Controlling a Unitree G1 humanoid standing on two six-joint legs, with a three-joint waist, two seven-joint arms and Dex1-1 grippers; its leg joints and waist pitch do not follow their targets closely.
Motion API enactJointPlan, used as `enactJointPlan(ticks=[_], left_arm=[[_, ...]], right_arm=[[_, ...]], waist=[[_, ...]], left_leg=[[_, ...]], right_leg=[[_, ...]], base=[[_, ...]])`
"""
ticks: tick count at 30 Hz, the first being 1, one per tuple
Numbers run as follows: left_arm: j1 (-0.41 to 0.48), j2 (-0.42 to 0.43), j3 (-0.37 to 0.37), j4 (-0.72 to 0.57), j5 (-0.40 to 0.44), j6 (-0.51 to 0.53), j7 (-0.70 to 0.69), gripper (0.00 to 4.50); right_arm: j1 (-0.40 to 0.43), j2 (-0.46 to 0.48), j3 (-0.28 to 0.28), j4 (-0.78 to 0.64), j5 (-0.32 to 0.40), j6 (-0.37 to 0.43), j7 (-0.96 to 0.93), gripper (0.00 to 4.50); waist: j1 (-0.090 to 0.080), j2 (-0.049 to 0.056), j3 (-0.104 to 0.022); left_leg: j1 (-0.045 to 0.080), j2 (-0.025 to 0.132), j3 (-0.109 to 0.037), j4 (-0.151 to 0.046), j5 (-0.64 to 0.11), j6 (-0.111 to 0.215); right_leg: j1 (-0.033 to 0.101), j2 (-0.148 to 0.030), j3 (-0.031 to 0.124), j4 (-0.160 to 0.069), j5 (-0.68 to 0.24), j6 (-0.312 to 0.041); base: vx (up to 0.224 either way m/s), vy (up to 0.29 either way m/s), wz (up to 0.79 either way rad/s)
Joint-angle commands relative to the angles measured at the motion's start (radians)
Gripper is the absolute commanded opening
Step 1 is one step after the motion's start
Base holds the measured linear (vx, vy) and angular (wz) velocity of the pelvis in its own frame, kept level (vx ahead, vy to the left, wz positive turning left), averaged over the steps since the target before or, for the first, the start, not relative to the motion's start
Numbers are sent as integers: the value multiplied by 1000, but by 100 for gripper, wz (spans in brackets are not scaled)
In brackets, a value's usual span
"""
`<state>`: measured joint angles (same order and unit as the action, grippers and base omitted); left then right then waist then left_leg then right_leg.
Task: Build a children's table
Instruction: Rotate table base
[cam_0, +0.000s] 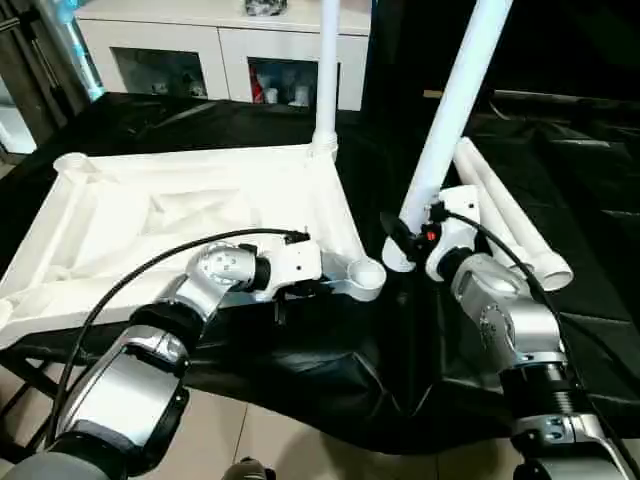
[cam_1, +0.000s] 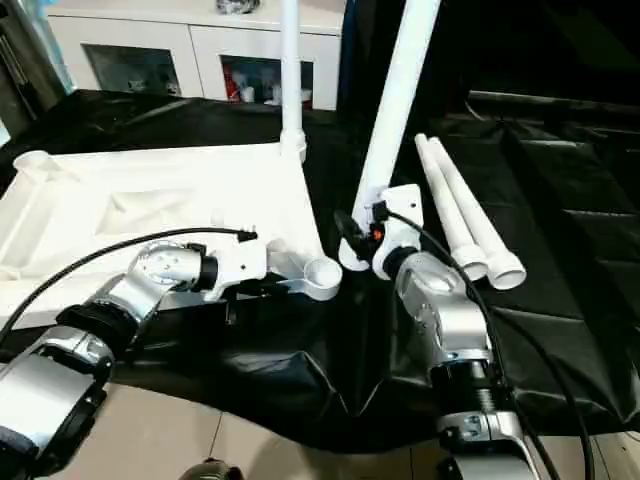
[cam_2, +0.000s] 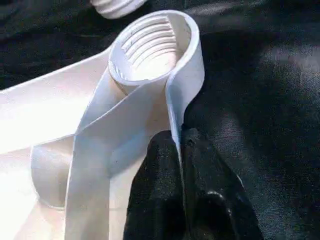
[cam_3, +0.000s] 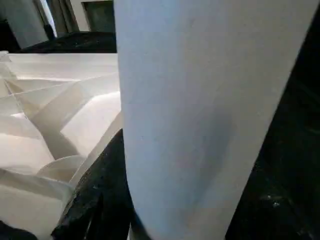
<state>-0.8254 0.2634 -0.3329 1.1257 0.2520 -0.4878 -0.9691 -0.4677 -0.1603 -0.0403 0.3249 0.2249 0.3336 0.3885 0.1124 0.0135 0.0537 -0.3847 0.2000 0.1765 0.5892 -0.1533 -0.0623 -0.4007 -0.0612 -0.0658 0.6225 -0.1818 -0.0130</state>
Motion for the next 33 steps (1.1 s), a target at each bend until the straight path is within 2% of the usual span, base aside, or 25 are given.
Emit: enactJointPlan(ticks=[1, 2, 5, 7, 11, 12, 13, 14, 15, 16, 17, 18, 19, 20, 21, 22, 23, 24, 25, 26, 27, 29, 30, 32, 33], left_arm=[[-25, -7, -2, -4, 8, -91, 72, 0], [-27, -5, 6, 2, 12, -124, 96, 30], [-24, 1, 22, 1, -7, -157, 76, 68], [-18, 10, 26, -11, -15, -175, 66, 92], [-3, 20, 53, -37, -48, -196, 53, 113], [7, 13, 106, -56, -103, -172, 68, 123], [8, 13, 108, -57, -105, -170, 69, 133], [14, 4, 154, -74, -151, -121, 93, 133], [16, -2, 189, -82, -185, -81, 120, 140], [24, -4, 226, -105, -214, -31, 168, 140], [32, -4, 258, -128, -239, 13, 216, 140], [67, -10, 307, -199, -270, 55, 308, 140], [106, -21, 349, -275, -307, 130, 369, 140], [145, -34, 385, -350, -341, 202, 417, 140], [202, -52, 424, -453, -377, 258, 471, 140], [271, -66, 452, -563, -385, 322, 518, 140], [316, -75, 466, -631, -383, 354, 547, 140], [342, -81, 475, -674, -378, 378, 562, 140], [394, -101, 496, -757, -350, 395, 609, 140], [419, -113, 511, -800, -330, 412, 640, 140], [476, -137, 534, -894, -287, 387, 698, 140], [508, -148, 537, -950, -277, 379, 719, 140], [553, -159, 527, -1035, -292, 390, 732, 140], [602, -166, 507, -1128, -298, 429, 745, 140], [657, -174, 483, -1232, -301, 486, 758, 140]], right_arm=[[-2, 1, -10, -26, 1, -18, -5, 190], [-4, 2, -5, -23, -2, -17, -6, 190], [-8, 4, -1, -18, -6, -16, -9, 190], [-11, 6, 0, -12, -6, -17, -9, 190], [-15, 9, 1, -5, -7, -20, -8, 190], [-14, 11, 4, -14, -7, -15, -11, 190], [-14, 11, 4, -14, -7, -15, -11, 190], [-11, 13, 8, -25, -10, -10, -15, 190], [-8, 14, 11, -36, -12, -5, -19, 190], [0, 14, 17, -58, -15, -5, -20, 190], [9, 13, 22, -83, -17, -6, -20, 190], [20, 17, 18, -123, 1, 39, -27, 190], [29, 19, 15, -155, 10, 68, -35, 190], [38, 22, 13, -181, 14, 82, -46, 190], [50, 22, 12, -212, 11, 106, -64, 190], [65, 31, 3, -242, 0, 103, -99, 190], [74, 37, -4, -261, -6, 99, -123, 190], [79, 40, -9, -271, -10, 96, -136, 190], [96, 48, -18, -296, -26, 76, -167, 190], [107, 49, -18, -307, -39, 43, -174, 190], [139, 50, -12, -330, -83, -42, -198, 190], [157, 55, -14, -341, -110, -82, -225, 190], [176, 54, -19, -354, -144, -93, -266, 190], [201, 40, -20, -381, -121, -43, -241, 190], [232, 19, -18, -402, -106, -14, -218, 190]], waist=[[-5, -16, -68], [-6, -21, -67], [-4, -19, -67], [-4, -16, -68], [-9, -19, -71], [-7, -26, -73], [-9, -24, -72], [-8, -16, -72], [-11, -20, -72], [-11, -15, -74], [-15, -15, -74], [-18, -17, -73], [-21, -22, -72], [-22, -25, -71], [-22, -21, -72], [-22, -31, -71], [-24, -35, -66], [-24, -29, -67], [-29, -41, -65], [-28, -43, -64], [-22, -38, -61], [-24, -41, -57], [-26, -48, -53], [-26, -50, -53], [-26, -52, -50]], left_leg=[[24, 30, -12, -68, -252, 3], [24, 30, -11, -68, -253, 4], [24, 31, -13, -69, -252, 2], [25, 35, -13, -70, -250, -6], [21, 34, -11, -70, -237, -6], [20, 33, -9, -66, -212, 4], [20, 33, -7, -65, -205, 6], [20, 33, -9, -66, -204, 6], [20, 33, -7, -65, -203, 4], [22, 32, -8, -64, -202, 7], [21, 36, -7, -64, -203, 3], [19, 33, -8, -64, -205, 11], [19, 39, -10, -66, -200, 16], [19, 35, -8, -65, -199, 24], [20, 34, -6, -63, -192, 29], [20, 42, -5, -63, -184, 28], [17, 41, -5, -66, -192, 29], [24, 39, -1, -64, -211, 22], [23, 40, 0, -68, -224, 12], [22, 43, -2, -70, -232, 5], [27, 45, -2, -71, -256, -6], [30, 44, -4, -75, -279, -22], [27, 42, -6, -80, -304, -32], [28, 45, -8, -82, -313, -34], [28, 44, -7, -82, -328, -31]], right_leg=[[40, -88, 49, -98, -335, -131], [40, -88, 49, -99, -340, -128], [39, -91, 50, -100, -361, -120], [36, -90, 50, -95, -320, -135], [42, -89, 50, -83, -235, -163], [45, -93, 50, -79, -218, -170], [44, -92, 50, -77, -205, -178], [43, -91, 49, -77, -200, -181], [45, -88, 48, -73, -170, -196], [45, -87, 48, -72, -151, -204], [47, -85, 48, -65, -129, -210], [48, -83, 47, -67, -119, -212], [53, -85, 47, -60, -101, -223], [49, -83, 46, -67, -113, -220], [47, -83, 47, -69, -123, -220], [49, -86, 48, -63, -131, -226], [47, -86, 48, -70, -160, -216], [38, -80, 50, -80, -212, -193], [37, -75, 50, -84, -245, -171], [39, -77, 50, -83, -254, -163], [31, -80, 51, -92, -293, -135], [24, -72, 51, -97, -297, -115], [28, -71, 50, -96, -308, -99], [31, -72, 51, -93, -300, -92], [28, -70, 53, -95, -303, -81]], base=[[0, 0, 0], [0, 0, 0], [0, 0, 0], [0, 0, 0], [0, 0, 0], [0, 0, 0], [0, 0, 0], [0, 0, 0], [0, 0, 0], [0, 0, 0], [0, 0, 0], [0, 0, 0], [0, 0, 0], [0, 0, 0], [0, 0, 0], [0, 0, 0], [0, 0, 0], [0, 0, 0], [0, 0, 0], [0, 0, 0], [0, 0, 0], [0, 0, 0], [0, 0, 0], [0, 0, 0], [0, 0, 0]])
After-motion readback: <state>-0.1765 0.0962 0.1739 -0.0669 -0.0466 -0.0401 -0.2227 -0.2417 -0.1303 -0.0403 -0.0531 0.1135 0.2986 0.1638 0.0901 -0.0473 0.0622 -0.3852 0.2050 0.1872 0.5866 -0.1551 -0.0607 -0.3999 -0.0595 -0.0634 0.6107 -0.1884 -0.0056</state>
